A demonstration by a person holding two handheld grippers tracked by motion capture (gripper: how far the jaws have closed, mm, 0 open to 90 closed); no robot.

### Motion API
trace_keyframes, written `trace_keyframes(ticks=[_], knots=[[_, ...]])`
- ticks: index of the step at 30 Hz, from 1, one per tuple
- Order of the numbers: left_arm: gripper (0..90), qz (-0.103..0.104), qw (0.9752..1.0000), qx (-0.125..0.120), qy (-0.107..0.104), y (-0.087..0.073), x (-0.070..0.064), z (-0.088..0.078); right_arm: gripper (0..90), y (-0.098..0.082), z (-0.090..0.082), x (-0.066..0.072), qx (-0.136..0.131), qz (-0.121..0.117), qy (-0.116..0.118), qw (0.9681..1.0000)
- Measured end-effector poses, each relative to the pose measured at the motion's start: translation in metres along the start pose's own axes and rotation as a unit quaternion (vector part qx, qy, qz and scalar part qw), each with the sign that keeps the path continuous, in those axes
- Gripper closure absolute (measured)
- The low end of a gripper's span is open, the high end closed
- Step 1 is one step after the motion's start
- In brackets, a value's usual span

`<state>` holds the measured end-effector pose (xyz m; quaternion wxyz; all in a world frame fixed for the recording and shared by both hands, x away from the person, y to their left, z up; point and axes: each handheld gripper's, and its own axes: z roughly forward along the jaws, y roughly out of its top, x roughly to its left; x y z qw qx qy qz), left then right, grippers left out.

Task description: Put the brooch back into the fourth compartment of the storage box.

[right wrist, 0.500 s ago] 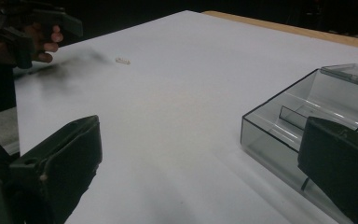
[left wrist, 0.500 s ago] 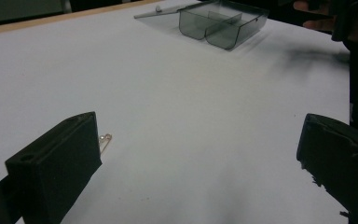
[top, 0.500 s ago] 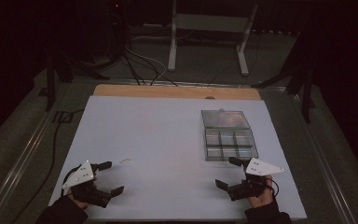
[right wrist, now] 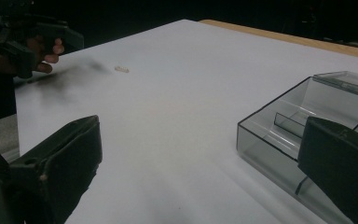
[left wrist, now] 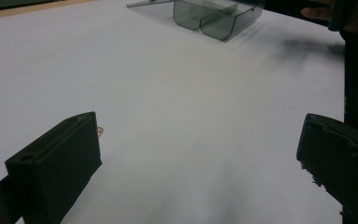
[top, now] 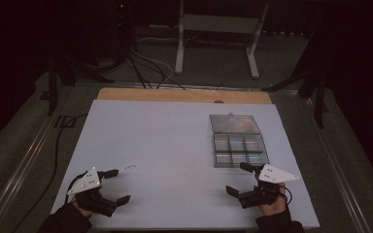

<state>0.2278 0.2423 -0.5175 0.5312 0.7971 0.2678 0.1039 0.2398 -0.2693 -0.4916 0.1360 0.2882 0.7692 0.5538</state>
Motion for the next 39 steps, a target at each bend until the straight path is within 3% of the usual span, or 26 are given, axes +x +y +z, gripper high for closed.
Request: trace_keyframes(ticks=[4, 9, 20, 33, 39], knots=[[1.2, 0.0, 1.0, 0.006, -0.003, -0.001, -0.001, 0.001, 0.0, 0.001, 0.0, 0.0, -0.003, 0.004, 0.003, 1.0], [1.2, 0.001, 0.9999, 0.011, 0.01, 0.0, -0.002, 0.0, 0.0, 0.002, 0.0, 0.001, -0.002, 0.0, 0.004, 1.0], [1.2, -0.012, 0.9997, 0.021, -0.007, 0.004, -0.005, 0.002, 0.0, 0.002, 0.0, 0.001, -0.002, 0.001, 0.005, 1.0], [1.2, -0.012, 0.9995, 0.013, -0.024, 0.013, -0.004, -0.002, 0.0, 0.002, 0.001, 0.001, -0.004, 0.002, 0.004, 1.0], [1.2, -0.006, 0.9994, 0.023, -0.027, 0.022, -0.001, -0.002, 0.0, 0.002, 0.0, 0.001, -0.007, 0.006, 0.003, 1.0]])
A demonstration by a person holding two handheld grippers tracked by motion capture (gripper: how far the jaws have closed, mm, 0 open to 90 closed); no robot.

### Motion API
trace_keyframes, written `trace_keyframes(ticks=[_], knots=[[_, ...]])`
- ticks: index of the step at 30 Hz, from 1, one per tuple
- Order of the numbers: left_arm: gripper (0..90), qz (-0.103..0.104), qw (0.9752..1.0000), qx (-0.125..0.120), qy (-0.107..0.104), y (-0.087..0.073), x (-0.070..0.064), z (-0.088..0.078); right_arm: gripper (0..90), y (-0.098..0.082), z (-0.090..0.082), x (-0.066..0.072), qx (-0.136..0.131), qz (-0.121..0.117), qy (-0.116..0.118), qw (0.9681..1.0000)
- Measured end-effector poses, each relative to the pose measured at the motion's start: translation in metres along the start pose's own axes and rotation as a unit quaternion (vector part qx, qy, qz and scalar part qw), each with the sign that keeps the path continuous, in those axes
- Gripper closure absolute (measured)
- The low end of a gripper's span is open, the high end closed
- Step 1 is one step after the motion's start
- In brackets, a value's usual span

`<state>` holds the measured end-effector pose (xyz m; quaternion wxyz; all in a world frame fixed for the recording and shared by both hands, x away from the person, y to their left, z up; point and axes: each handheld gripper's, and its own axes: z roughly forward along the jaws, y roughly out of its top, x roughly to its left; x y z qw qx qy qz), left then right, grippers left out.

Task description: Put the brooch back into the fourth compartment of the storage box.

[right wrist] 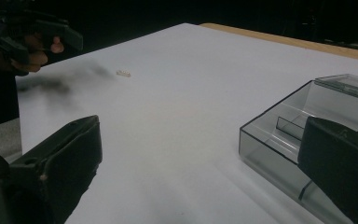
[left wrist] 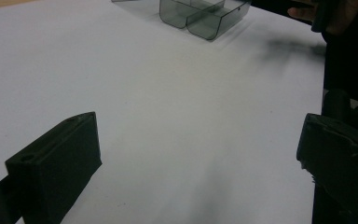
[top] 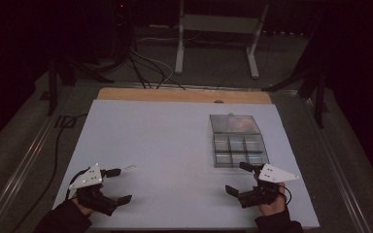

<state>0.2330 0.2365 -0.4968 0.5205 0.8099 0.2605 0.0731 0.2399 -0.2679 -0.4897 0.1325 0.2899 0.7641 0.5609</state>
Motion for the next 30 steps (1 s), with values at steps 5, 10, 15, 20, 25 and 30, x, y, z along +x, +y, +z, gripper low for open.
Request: trace_keyframes(ticks=[5, 10, 15, 20, 25, 30], knots=[[1.2, 0.012, 0.9999, 0.004, -0.001, 0.011, 0.003, 0.0, 0.0, 0.001, 0.0, 0.001, -0.003, 0.002, 0.001, 1.0], [1.2, 0.023, 0.9997, 0.01, -0.005, 0.018, 0.006, 0.002, 0.0, 0.001, -0.001, 0.001, -0.004, 0.001, 0.0, 1.0], [1.2, 0.025, 0.9996, 0.011, -0.012, 0.023, 0.01, 0.004, 0.0, 0.001, 0.0, 0.002, -0.004, 0.0, 0.0, 1.0], [1.2, 0.027, 0.9994, 0.01, -0.019, 0.029, 0.018, 0.006, 0.0, 0.001, 0.0, 0.001, -0.003, 0.003, 0.0, 1.0], [1.2, 0.032, 0.9992, 0.014, -0.02, 0.036, 0.027, 0.008, 0.0, 0.001, 0.001, 0.002, -0.001, 0.001, 0.001, 1.0], [1.2, 0.035, 0.9991, 0.014, -0.022, 0.041, 0.034, 0.011, 0.0, 0.001, 0.001, 0.002, -0.001, 0.003, 0.002, 1.0]])
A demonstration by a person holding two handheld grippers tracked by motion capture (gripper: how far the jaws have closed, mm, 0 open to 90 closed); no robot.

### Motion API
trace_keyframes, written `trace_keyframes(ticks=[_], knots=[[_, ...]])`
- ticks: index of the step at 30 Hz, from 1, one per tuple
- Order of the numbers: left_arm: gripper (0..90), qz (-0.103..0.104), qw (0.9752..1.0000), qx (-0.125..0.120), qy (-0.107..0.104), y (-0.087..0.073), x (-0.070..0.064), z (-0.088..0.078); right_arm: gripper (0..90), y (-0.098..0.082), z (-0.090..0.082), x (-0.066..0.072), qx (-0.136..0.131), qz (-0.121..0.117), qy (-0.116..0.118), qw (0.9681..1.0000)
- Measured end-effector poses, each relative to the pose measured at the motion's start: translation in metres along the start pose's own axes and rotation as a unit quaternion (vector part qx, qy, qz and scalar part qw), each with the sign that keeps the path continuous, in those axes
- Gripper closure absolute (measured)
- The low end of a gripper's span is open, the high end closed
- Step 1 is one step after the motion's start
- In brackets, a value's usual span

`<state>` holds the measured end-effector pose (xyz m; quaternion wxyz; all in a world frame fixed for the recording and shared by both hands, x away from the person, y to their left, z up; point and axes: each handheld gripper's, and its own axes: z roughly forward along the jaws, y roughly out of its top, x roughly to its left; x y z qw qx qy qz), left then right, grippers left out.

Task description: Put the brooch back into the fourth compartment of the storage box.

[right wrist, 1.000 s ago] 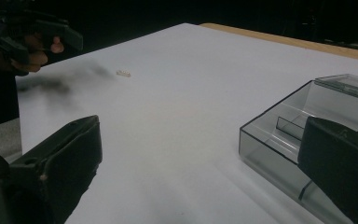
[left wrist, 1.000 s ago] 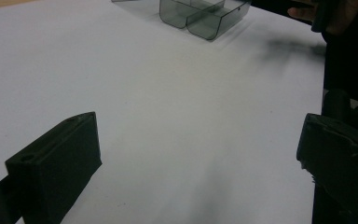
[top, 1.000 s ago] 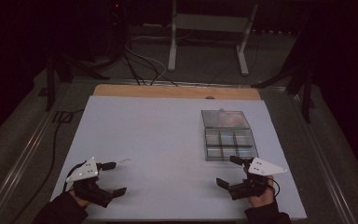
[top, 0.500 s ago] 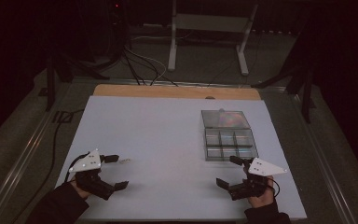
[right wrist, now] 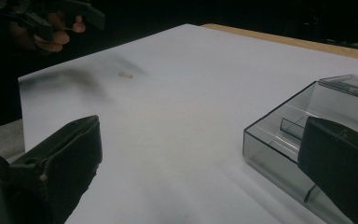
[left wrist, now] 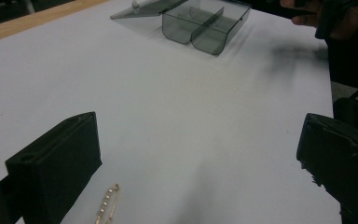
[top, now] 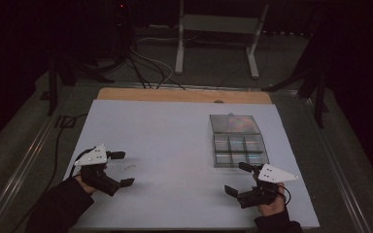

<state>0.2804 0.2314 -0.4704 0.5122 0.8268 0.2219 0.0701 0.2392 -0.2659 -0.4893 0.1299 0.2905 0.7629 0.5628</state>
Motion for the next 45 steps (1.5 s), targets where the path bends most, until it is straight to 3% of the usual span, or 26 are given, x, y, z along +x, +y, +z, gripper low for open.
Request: trace_keyframes(ticks=[6, 15, 29, 33, 45], knots=[[1.2, 0.0, 1.0, 0.009, 0.0, 0.002, 0.011, 0.003, 0.0, 0.0, 0.0, 0.0, 0.0, 0.0, 0.001, 1.0], [1.2, -0.017, 0.9996, 0.021, 0.002, -0.005, 0.03, 0.011, 0.0, 0.0, 0.001, 0.0, 0.0, 0.0, 0.005, 1.0], [1.3, -0.016, 0.9982, 0.058, 0.005, -0.017, 0.046, 0.024, 0.0, 0.0, 0.0, 0.0, -0.003, 0.002, 0.006, 1.0], [1.3, -0.025, 0.9977, 0.062, 0.006, -0.02, 0.05, 0.026, 0.0, 0.0, 0.0, 0.0, -0.002, 0.001, 0.005, 1.0], [12.2, -0.028, 0.9956, 0.09, 0.008, -0.028, 0.059, 0.032, 0.0, 0.0, 0.0, 0.0, -0.003, 0.002, 0.005, 1.0]])
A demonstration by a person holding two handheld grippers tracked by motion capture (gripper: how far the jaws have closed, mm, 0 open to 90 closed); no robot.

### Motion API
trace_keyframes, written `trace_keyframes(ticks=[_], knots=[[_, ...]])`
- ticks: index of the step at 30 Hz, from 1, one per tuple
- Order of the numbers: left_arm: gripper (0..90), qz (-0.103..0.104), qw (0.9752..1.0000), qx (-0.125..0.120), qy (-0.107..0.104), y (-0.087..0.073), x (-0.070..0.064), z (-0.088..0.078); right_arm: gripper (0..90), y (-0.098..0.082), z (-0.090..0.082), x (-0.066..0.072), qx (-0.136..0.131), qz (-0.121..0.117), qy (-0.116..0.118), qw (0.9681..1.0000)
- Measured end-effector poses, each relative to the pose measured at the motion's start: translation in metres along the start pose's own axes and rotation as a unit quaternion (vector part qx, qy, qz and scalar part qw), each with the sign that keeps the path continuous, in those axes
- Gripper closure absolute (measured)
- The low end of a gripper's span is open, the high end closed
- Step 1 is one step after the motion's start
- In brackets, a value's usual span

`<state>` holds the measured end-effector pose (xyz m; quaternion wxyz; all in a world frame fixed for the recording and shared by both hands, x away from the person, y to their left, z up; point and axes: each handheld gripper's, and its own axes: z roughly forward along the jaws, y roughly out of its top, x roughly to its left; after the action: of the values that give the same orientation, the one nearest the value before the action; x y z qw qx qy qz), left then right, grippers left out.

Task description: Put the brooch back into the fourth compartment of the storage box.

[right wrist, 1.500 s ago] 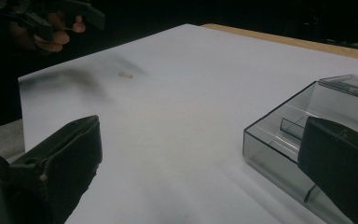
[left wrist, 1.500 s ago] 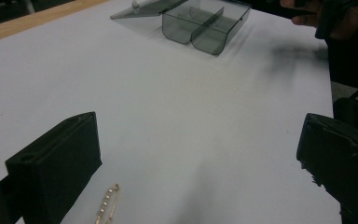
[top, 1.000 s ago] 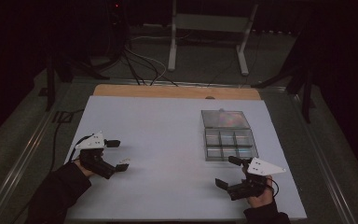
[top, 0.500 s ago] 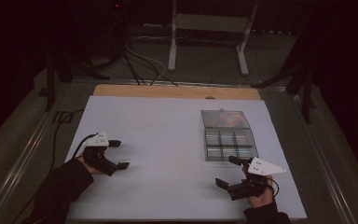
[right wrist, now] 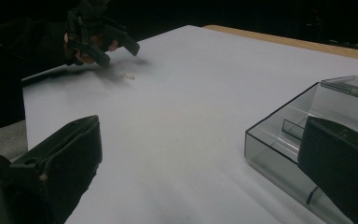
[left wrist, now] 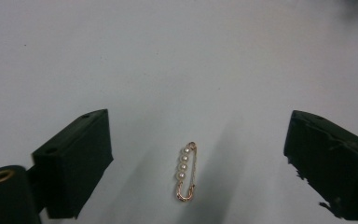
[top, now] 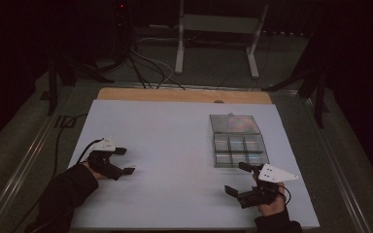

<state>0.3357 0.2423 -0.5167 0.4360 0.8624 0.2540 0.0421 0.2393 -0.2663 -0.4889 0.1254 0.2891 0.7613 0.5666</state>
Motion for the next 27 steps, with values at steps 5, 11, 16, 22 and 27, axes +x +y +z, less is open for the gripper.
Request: trace_keyframes(ticks=[5, 11, 16, 22, 27], knots=[[17.3, 0.0, 0.9999, 0.012, 0.004, -0.0011, 0.0015, 0.0017, 0.0, 0.0, 0.0001, 0.0, 0.0, 0.0, -0.001, 1.0], [24.6, 0.014, 0.9994, 0.03, -0.007, -0.0025, -0.0003, 0.0044, 0.0, -0.0001, -0.0001, -0.0001, 0.001, 0.0, -0.001, 1.0], [30.9, 0.023, 0.999, 0.039, 0.001, -0.0023, -0.0028, 0.007, 0.0, -0.0002, -0.0002, -0.0003, 0.0, 0.001, -0.002, 1.0], [43.2, 0.031, 0.9989, 0.034, 0.005, -0.001, -0.0043, 0.0063, 0.0, -0.0002, -0.0004, 0.0002, 0.001, 0.001, -0.002, 1.0], [50.4, 0.035, 0.9985, 0.039, 0.018, -0.0017, -0.005, 0.0062, 0.0, 0.0, -0.0003, 0.0008, 0.0, -0.002, -0.001, 1.0]])
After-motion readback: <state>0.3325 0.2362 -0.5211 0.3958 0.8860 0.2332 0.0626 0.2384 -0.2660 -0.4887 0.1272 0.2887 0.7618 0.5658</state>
